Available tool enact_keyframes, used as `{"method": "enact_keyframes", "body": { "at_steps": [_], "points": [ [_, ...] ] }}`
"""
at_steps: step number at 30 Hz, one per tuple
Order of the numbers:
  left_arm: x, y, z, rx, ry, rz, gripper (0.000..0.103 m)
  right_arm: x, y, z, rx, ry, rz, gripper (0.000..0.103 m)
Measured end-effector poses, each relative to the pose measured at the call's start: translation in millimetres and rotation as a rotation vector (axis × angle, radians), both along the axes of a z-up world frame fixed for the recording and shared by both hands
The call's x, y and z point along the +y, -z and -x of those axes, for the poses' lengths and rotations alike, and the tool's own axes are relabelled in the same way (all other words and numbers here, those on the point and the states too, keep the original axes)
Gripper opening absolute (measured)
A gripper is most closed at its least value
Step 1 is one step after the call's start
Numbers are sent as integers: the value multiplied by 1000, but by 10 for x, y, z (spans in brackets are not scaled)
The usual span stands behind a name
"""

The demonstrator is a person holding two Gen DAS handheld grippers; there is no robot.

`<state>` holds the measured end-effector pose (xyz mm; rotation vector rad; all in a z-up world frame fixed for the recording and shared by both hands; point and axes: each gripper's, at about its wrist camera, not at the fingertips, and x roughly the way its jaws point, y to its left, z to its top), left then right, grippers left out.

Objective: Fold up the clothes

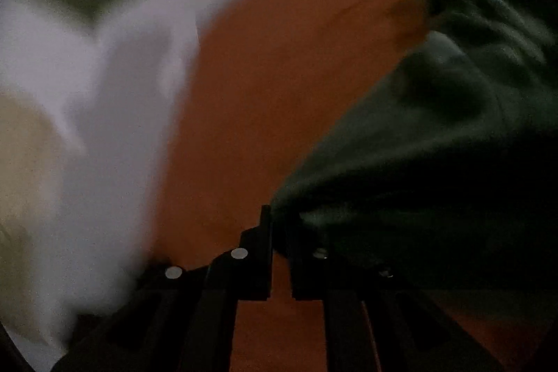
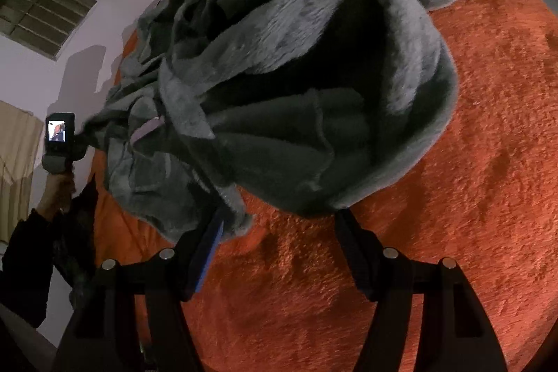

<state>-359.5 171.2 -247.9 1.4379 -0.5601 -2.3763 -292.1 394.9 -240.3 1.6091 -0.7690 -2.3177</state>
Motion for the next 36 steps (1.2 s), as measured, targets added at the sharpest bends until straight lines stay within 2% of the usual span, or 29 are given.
{"method": "enact_keyframes", "body": {
  "at_steps": [3, 6, 7, 11, 12, 13, 17, 20, 22, 27, 28, 29, 30, 32, 34, 36],
  "points": [
    [-597, -7, -182, 21, -219, -452, 19, -5, 5, -35, -8, -6, 15, 66],
    [-1153, 8, -438, 63, -416, -893, 19, -3, 2, -60, -10, -5, 23, 66],
    [-1138, 30, -518, 56, -408, -938, 19, -11, 6, -55, -12, -3, 24, 66],
    [-598, 255, -796, -30, -272, -1059, 21, -42, 23, -38, -17, 4, 29, 66],
    [-473, 317, -804, -36, -252, -1032, 24, -50, 29, -24, -19, 3, 33, 66],
    [-358, 380, -809, -40, -236, -1013, 24, -59, 36, -7, -20, 1, 39, 66],
    [-220, 600, -727, 14, -266, -1174, 26, -143, 33, 39, -16, -30, 49, 66],
    [-246, 674, -587, 48, -307, -1177, 34, -216, 29, 18, -13, -51, 45, 66],
    [-274, 722, -458, 61, -334, -1178, 35, -264, 28, 1, -11, -65, 41, 66],
    [-432, 678, -538, 88, -388, -1259, 45, -221, 89, -36, -37, -40, 74, 66],
    [-439, 668, -522, 96, -382, -1224, 44, -206, 94, -41, -38, -34, 77, 66],
    [-422, 663, -488, 97, -361, -1170, 38, -190, 100, -47, -39, -29, 80, 66],
    [-383, 643, -478, 91, -331, -1118, 5, -185, 107, -48, -41, -26, 79, 66],
    [-281, 587, -428, 78, -259, -980, 6, -184, 124, -42, -47, -24, 77, 66],
    [-129, 446, -400, 85, -179, -767, 6, -187, 137, -23, -52, -21, 87, 66],
    [-22, 306, -387, 87, -111, -591, 6, -194, 130, -15, -49, -22, 89, 66]
  ]
}}
